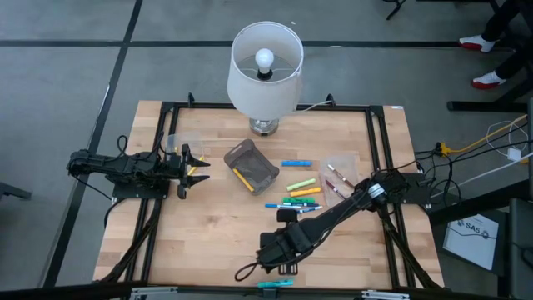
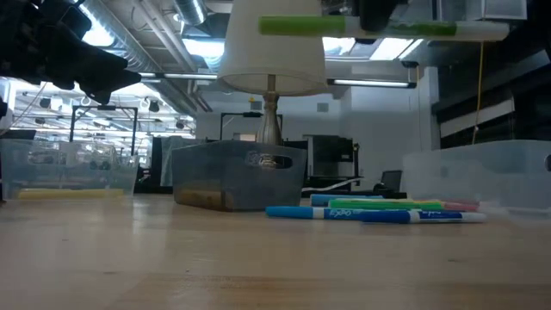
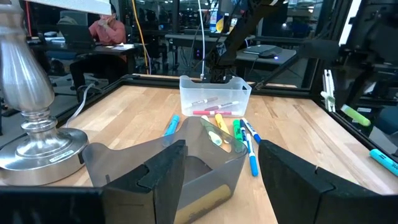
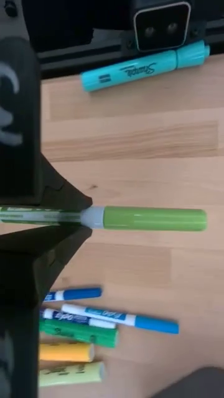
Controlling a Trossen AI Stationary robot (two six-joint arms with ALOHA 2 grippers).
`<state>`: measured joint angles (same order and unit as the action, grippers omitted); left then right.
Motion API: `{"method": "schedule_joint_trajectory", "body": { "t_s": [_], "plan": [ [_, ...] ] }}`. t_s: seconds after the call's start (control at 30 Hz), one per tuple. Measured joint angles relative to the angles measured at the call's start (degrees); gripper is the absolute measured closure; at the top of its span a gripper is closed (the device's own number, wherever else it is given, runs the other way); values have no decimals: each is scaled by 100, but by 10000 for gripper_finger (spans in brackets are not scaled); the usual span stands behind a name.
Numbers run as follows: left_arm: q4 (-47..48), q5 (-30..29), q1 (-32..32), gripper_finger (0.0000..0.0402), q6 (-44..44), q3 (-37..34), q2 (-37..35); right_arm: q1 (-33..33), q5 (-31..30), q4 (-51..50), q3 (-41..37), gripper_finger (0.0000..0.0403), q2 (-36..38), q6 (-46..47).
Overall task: Pick & Place Markers
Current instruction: Put the green highlighter into the right transparent bin
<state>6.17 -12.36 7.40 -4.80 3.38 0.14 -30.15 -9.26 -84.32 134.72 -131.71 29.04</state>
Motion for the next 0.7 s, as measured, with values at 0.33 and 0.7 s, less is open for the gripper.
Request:
{"method": "schedule_joint_trajectory", "body": {
  "t_s": [0.33,0.7],
  "plan": [
    [-2,0,-2,205,0,0,-2,43,-43,-294,21,371,17,275],
    [-2,0,-1,205,0,0,-2,30,-844,-573,-90,371,476,654]
  ]
}}
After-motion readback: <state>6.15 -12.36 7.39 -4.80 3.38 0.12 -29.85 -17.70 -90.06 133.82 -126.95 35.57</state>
